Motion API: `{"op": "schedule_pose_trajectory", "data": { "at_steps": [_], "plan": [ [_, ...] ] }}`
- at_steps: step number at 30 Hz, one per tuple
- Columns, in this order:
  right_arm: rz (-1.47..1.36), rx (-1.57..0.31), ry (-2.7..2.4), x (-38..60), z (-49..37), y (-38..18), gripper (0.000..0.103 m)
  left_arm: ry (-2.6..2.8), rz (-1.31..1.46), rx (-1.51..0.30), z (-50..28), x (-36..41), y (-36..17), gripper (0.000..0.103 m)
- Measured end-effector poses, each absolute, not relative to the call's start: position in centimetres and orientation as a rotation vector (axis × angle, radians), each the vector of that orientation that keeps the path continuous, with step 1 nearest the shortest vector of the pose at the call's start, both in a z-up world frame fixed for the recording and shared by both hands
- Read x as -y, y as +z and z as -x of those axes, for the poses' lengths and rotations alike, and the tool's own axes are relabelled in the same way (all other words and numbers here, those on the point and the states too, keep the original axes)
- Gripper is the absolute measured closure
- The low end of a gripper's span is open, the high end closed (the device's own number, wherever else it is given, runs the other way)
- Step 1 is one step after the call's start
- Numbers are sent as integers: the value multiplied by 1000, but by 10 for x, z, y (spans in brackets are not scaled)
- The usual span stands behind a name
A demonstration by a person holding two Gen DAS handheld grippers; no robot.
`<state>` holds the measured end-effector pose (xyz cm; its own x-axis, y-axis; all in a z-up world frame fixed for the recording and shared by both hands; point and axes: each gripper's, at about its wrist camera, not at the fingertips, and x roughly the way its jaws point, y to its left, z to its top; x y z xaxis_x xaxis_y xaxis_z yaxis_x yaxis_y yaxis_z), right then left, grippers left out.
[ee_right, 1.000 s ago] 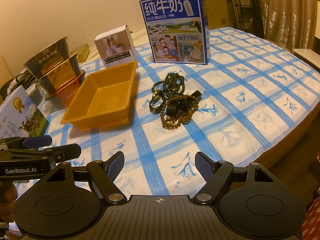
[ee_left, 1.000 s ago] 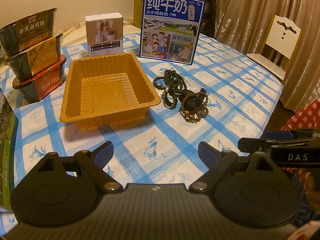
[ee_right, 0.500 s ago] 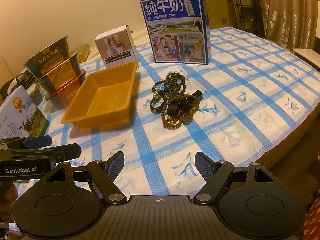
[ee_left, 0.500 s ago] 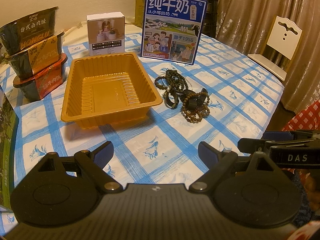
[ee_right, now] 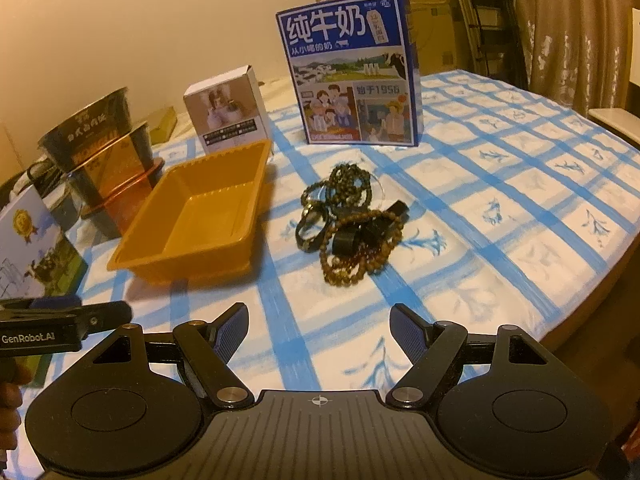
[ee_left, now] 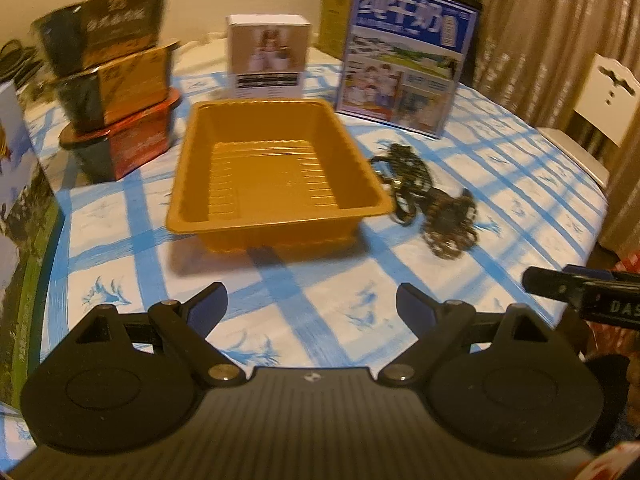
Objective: Organize jewelry
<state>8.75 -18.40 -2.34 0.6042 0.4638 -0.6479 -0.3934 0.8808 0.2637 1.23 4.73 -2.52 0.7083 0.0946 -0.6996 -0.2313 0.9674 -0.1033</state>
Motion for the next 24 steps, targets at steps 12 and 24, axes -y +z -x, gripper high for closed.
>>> {"op": "schedule_pose_trajectory", "data": {
  "at_steps": [12,24],
  "plan": [
    [-139,-788,481,178,-129,-51,26,298,335,-703,-36,-94,-54,15],
    [-116,-810,483,162,-171,-80,26,487,487,-532,-55,-131,-81,30]
  ]
}}
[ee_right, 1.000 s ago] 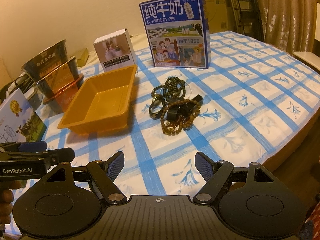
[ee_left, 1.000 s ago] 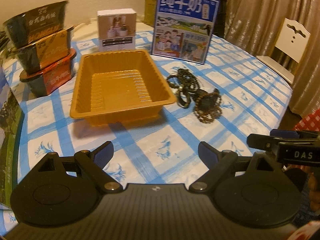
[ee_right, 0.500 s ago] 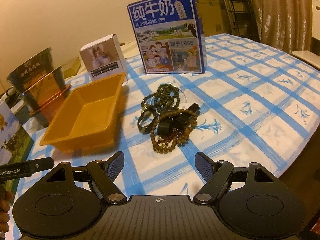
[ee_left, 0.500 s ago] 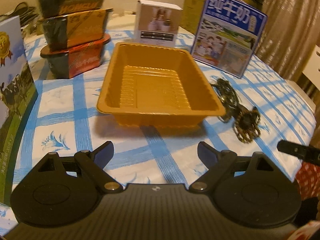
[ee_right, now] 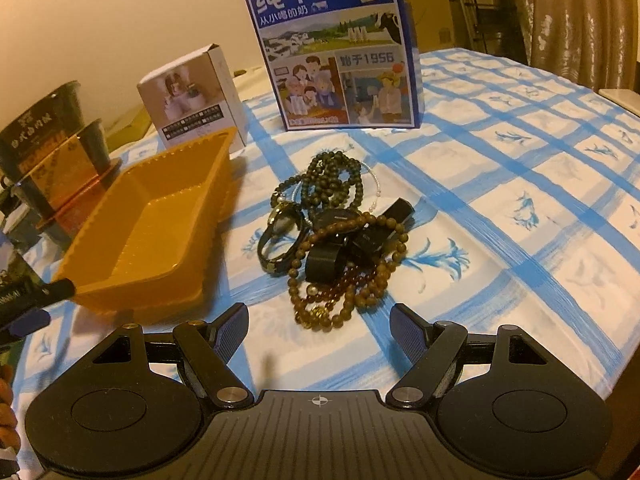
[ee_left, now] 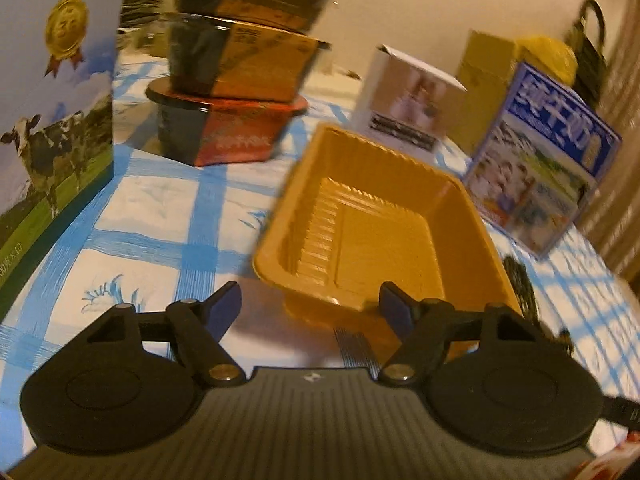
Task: Organize jewelry
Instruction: 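Move the left gripper to the orange tray and grasp its rim, then grasp the silver wristwatch with the right gripper while the left gripper holds the tray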
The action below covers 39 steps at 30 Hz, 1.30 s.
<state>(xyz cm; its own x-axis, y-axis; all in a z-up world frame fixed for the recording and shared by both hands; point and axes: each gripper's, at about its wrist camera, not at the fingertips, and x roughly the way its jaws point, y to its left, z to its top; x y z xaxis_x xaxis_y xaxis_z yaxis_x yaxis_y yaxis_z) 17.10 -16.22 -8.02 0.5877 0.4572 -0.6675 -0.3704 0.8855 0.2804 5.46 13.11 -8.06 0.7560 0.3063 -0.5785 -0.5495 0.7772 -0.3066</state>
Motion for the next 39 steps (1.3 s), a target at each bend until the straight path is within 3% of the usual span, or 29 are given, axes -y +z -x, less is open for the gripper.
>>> {"op": "schedule_pose_trajectory", "data": {
  "at_steps": [5,22,37,39],
  "plan": [
    [-139,-817,477,161,-182,-87,26,515,524,-478,-68,-141,-88,39],
    [-148,-852,484,161,-192,-103,26,563,497,-462,-90,-156,-110,94],
    [-36,-689,599,131,-194,-78,26,440,345,-515,-89,-164,-93,99],
    [-4,-676,626,119,-201,-78,40,423,325,-516,-90,-167,-89,99]
  ]
}}
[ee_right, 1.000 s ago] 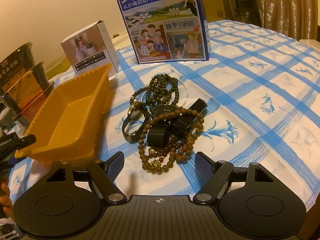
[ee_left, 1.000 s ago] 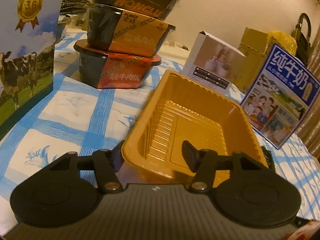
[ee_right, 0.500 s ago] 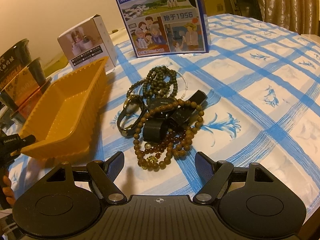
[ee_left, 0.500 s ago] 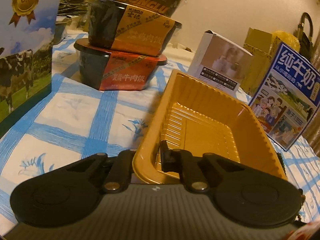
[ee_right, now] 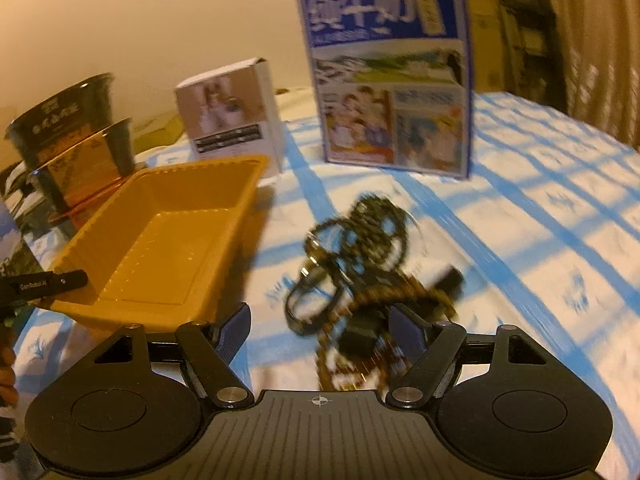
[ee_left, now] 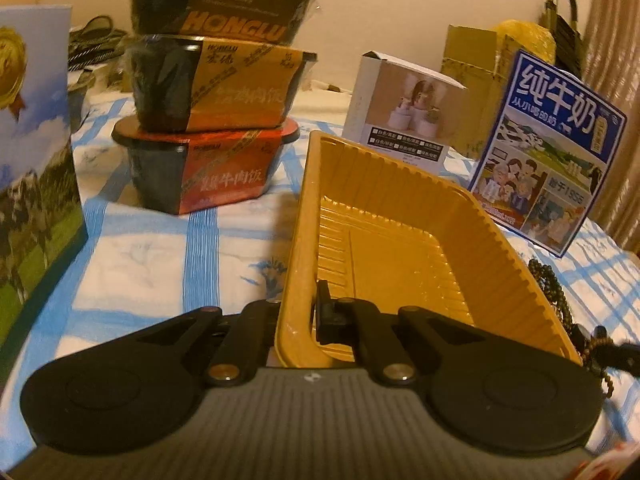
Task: Organize jewelry
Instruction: 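Grasp the silver wristwatch with the right gripper while the left gripper holds the tray, then carry the watch into the orange tray and open the right gripper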
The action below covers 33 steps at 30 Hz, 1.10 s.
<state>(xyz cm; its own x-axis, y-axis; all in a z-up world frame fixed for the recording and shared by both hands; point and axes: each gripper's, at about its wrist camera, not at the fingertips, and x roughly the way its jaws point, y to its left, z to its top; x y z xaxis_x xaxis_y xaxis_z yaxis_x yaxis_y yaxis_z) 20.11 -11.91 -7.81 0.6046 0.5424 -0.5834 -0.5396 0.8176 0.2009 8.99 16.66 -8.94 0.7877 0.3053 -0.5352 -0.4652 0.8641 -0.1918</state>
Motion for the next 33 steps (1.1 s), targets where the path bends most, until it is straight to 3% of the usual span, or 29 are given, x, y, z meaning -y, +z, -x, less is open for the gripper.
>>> {"op": "schedule_pose_trajectory", "data": {
  "at_steps": [5,16,24,33],
  "plan": [
    [46,-691,649,93,-220,-87,49,378,277,-530,-94,-175,-84,99],
    [87,-862,502,60,-258,-103,54,337,263,-532,-95,-183,-81,100],
    [110,-840,512,64,-255,-109,78,327,259,-533,-97,-184,-80,100],
    [0,-801,541,76,-246,-87,80,317,250,-534,-95,-183,-80,100]
  ]
}}
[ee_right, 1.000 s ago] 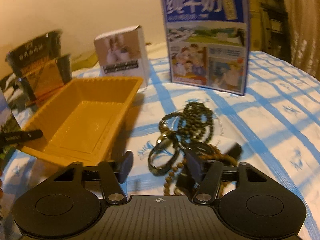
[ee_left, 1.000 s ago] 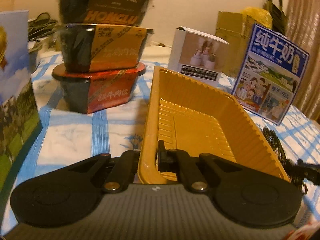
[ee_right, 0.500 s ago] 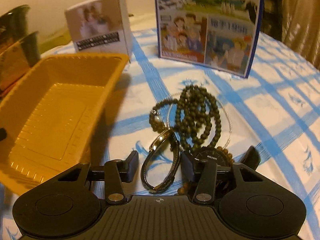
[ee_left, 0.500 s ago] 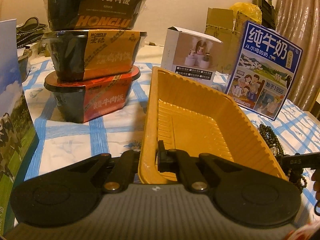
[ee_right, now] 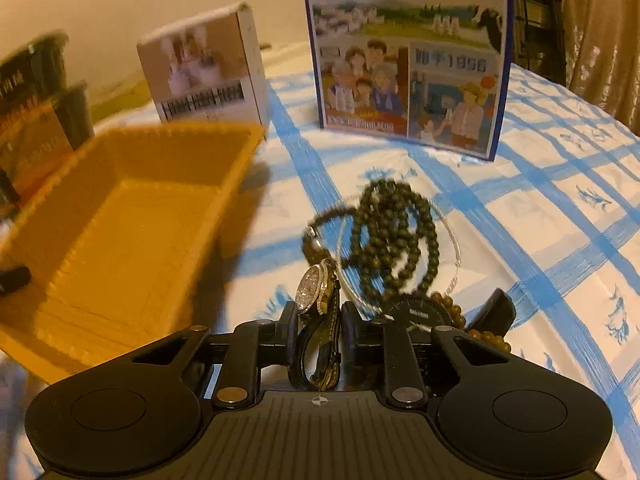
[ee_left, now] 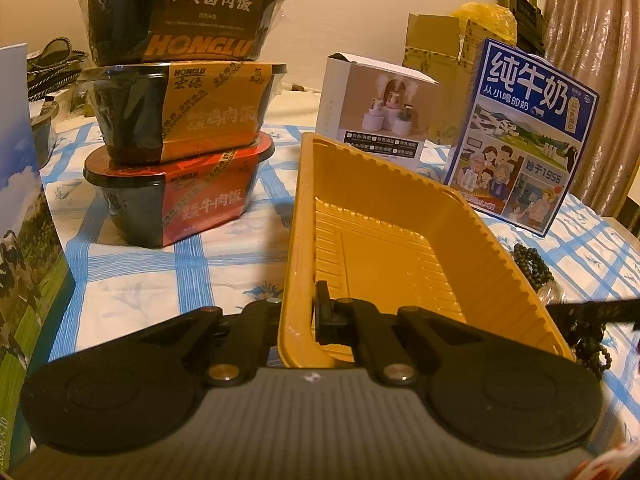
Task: Organize jewelry
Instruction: 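Carry the watch into the orange tray and open the right gripper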
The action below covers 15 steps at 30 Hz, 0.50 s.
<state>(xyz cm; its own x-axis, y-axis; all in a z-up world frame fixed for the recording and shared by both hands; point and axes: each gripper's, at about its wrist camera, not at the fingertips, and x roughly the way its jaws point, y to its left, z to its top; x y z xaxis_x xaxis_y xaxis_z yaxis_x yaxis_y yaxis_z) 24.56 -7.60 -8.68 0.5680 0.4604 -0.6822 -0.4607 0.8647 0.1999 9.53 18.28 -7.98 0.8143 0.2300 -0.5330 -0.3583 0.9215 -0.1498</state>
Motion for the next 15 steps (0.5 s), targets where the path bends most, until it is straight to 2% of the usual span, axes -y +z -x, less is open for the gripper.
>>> {"op": "schedule_pose_trajectory", "data": {
  "at_steps": [7,15],
  "plan": [
    [-104,-700,694,59,-224,-42,80,311,232,-533,-95,-181,-78,100],
    [-11,-754,782,10,-208,-59,80,289,212,-533,-95,-180,-78,99]
  ]
}}
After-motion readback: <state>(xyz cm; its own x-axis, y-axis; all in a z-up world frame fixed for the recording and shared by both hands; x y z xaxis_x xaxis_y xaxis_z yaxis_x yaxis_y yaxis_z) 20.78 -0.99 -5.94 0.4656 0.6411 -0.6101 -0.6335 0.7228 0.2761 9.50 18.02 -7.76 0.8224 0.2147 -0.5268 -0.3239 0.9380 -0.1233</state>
